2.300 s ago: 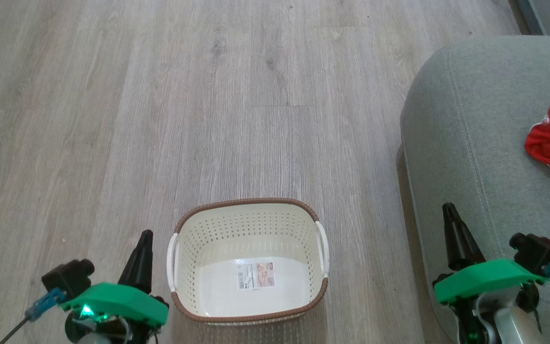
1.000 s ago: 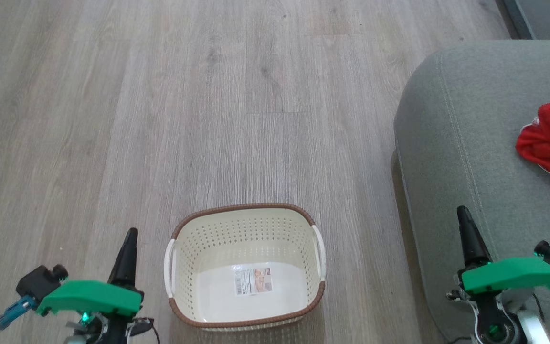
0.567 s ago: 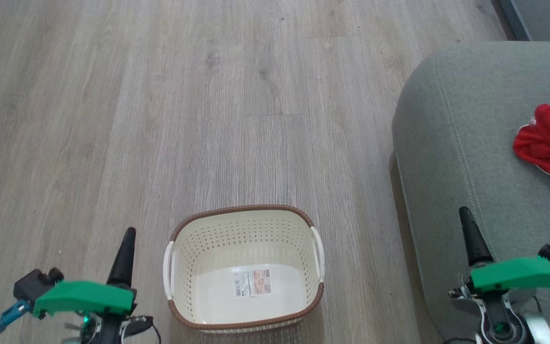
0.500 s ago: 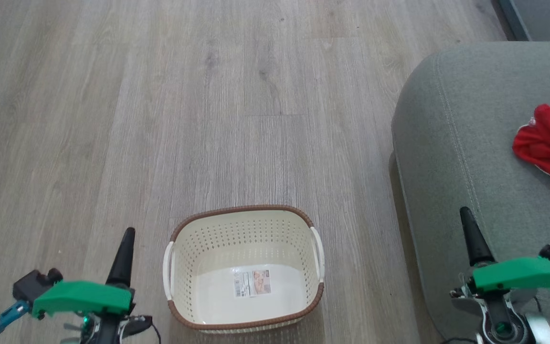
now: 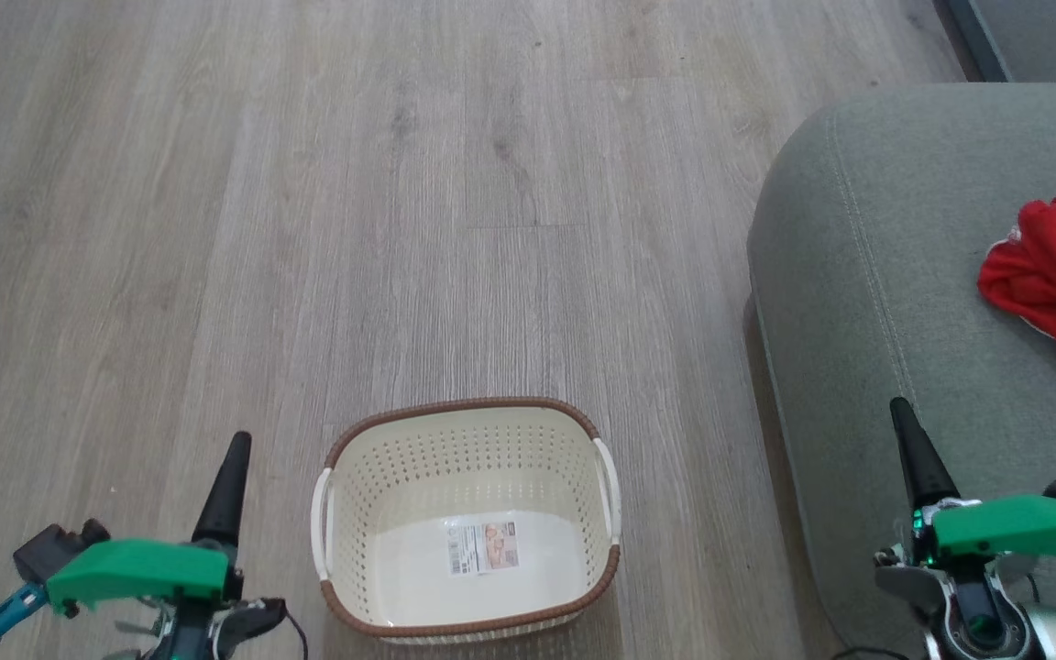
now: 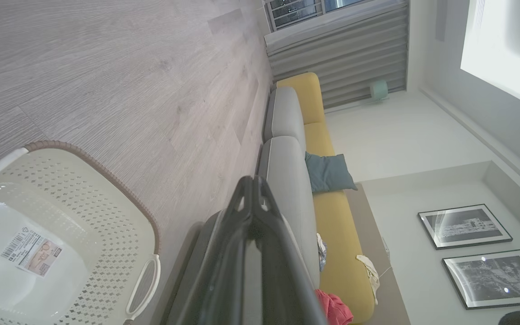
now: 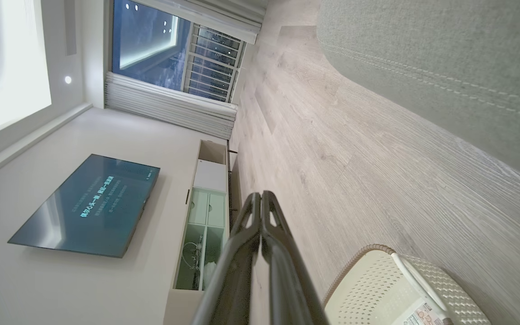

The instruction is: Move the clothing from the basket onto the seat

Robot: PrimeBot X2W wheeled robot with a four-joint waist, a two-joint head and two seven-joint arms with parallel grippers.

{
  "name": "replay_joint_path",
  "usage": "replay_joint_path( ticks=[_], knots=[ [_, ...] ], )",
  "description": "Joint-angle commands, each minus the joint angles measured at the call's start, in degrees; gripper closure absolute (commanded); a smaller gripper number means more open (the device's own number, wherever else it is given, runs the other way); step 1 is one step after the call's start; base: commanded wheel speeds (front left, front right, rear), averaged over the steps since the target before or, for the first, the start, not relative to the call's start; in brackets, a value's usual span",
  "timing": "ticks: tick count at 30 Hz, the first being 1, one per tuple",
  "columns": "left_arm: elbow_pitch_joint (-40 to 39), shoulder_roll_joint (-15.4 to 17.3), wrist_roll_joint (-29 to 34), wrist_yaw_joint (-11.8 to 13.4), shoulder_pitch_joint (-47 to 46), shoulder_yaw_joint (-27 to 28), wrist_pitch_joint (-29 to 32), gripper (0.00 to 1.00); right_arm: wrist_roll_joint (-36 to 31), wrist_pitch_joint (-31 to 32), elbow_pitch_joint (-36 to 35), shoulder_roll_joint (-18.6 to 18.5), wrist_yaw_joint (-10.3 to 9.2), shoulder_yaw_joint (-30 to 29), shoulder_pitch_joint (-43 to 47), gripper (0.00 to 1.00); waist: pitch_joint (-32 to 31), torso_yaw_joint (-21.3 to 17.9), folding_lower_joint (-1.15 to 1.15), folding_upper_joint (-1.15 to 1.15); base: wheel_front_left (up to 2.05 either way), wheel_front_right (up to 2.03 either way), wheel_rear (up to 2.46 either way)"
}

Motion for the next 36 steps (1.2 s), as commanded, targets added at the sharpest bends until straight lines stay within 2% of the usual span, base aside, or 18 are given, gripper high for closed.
replay_joint_path(
  ticks=[1, 27, 36],
  knots=[
    [-2.19, 0.37, -1.33, -0.34, -3.25, 2.07, 0.45, 1.0, 1.63, 0.47, -2.16, -0.66, -0.01, 0.54, -2.84, 1.0, -0.03, -0.02, 0.0, 0.0, 0.0, 0.0, 0.0],
    [-2.83, 0.4, -15.31, -0.62, -3.59, 4.47, 4.64, 1.0, 16.78, 4.78, -2.22, -0.49, -0.01, -1.35, -3.17, 1.0, -0.8, -0.6, 0.0, 0.0, 0.0, 0.0, 0.0],
    [-2.83, 0.4, -15.31, -0.62, -3.59, 4.47, 4.64, 1.0, 16.64, 4.92, -2.21, -0.36, -0.01, -1.52, -3.18, 1.0, -0.8, -0.6, 0.0, 0.0, 0.0, 0.0, 0.0]
  ],
)
